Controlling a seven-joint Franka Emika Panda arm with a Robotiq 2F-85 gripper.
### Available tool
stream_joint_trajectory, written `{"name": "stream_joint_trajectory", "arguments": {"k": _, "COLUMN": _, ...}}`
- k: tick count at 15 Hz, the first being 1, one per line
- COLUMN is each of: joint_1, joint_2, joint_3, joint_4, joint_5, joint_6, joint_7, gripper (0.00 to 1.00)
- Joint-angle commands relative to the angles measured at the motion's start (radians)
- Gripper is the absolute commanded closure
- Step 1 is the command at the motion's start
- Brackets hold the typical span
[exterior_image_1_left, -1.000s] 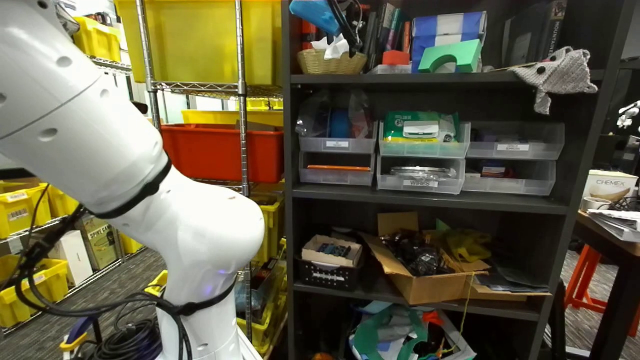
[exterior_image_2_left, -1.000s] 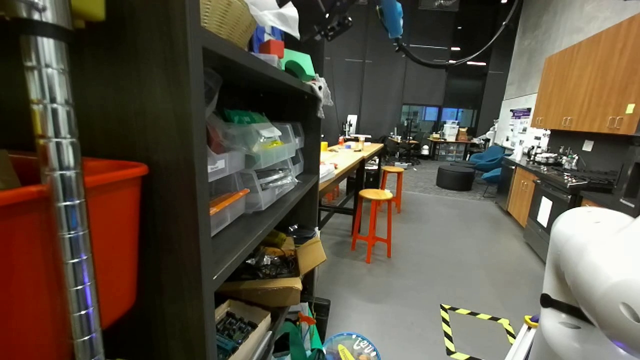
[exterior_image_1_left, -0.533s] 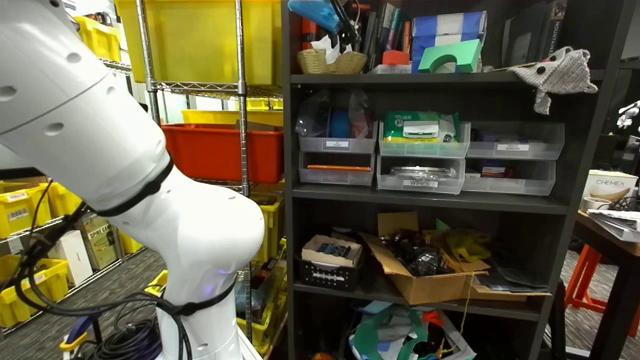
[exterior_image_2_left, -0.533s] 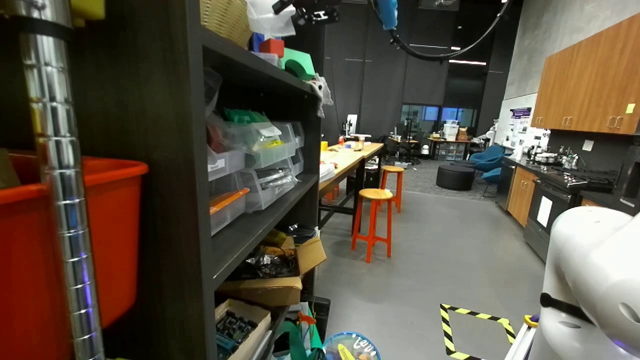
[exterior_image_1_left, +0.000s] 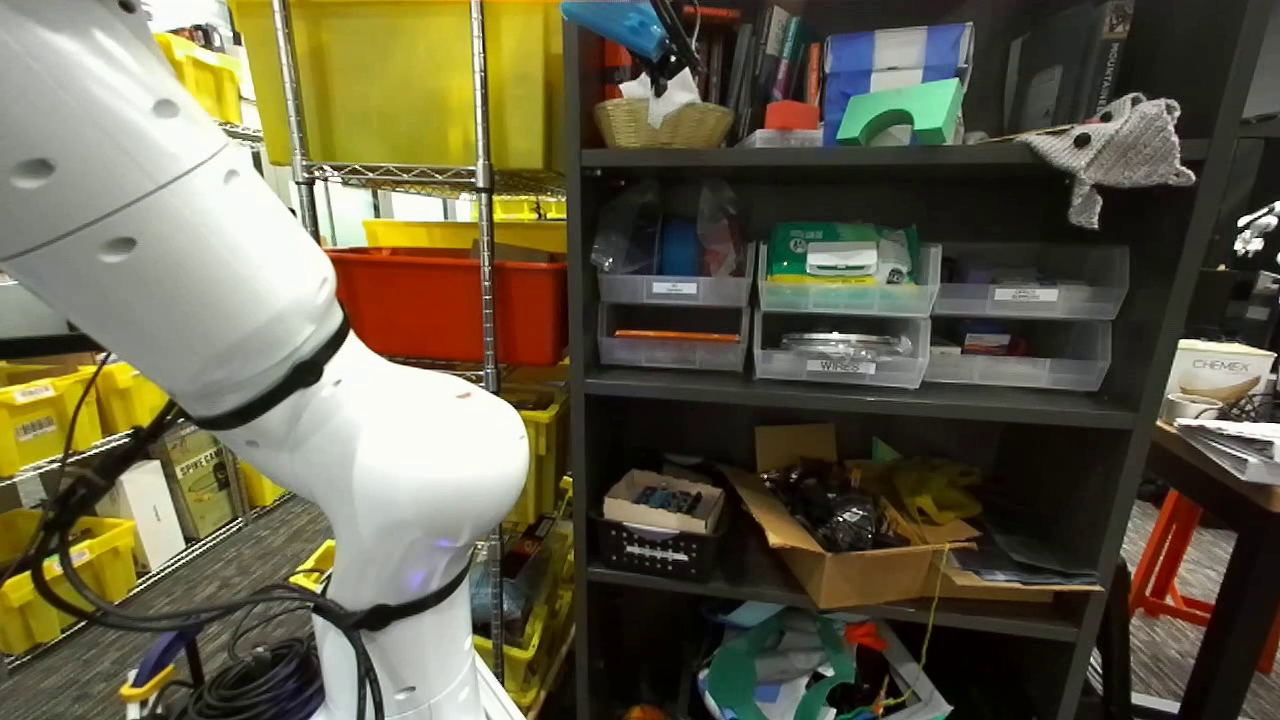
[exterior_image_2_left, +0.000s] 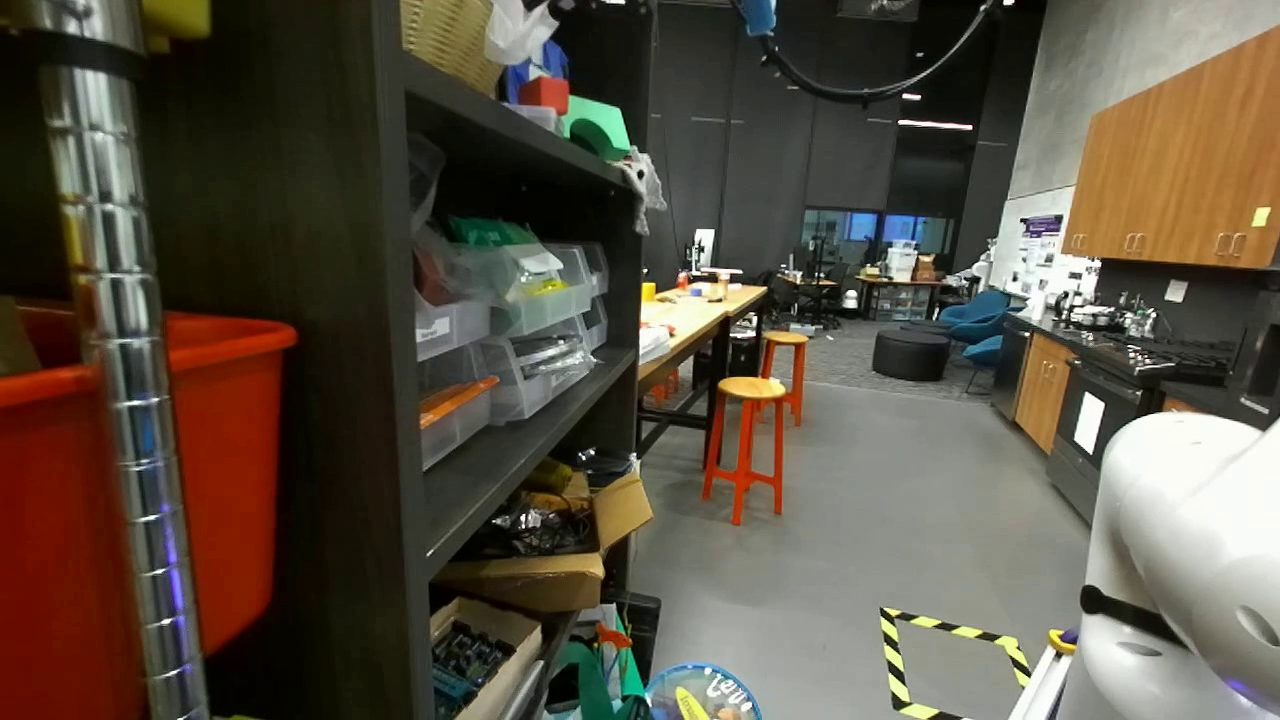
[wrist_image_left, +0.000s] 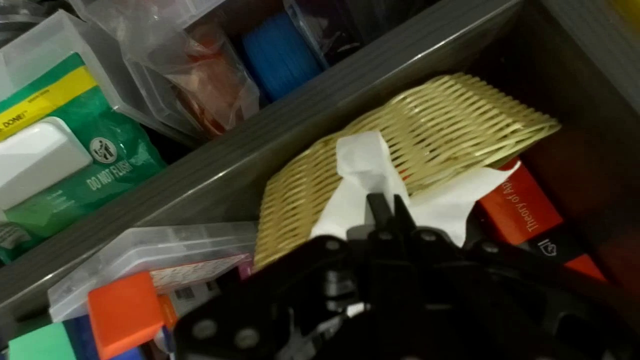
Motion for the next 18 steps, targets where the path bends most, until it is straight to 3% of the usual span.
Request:
{"name": "stream_joint_trajectory", "arguments": {"k": 1, "joint_1": -0.010, "joint_2": 0.011, "joint_3": 0.051, "joint_4": 0.018, "joint_5": -0.012, "joint_6": 0.046, "joint_7": -0.005, "gripper": 1.00}}
{"name": "stream_joint_trajectory", "arguments": {"k": 9, "joint_1": -0.021, "joint_2": 0.035, "joint_3": 0.159, "joint_4": 0.017, "joint_5": -0.127, "joint_6": 0.198, "joint_7": 0.026, "gripper": 1.00}}
{"name": "stream_joint_trajectory", "arguments": {"k": 18, "joint_1": -0.035, "joint_2": 0.150, "joint_3": 0.177, "joint_4": 0.059, "joint_5": -0.243, "joint_6": 0.364, "joint_7": 0.050, "gripper": 1.00}}
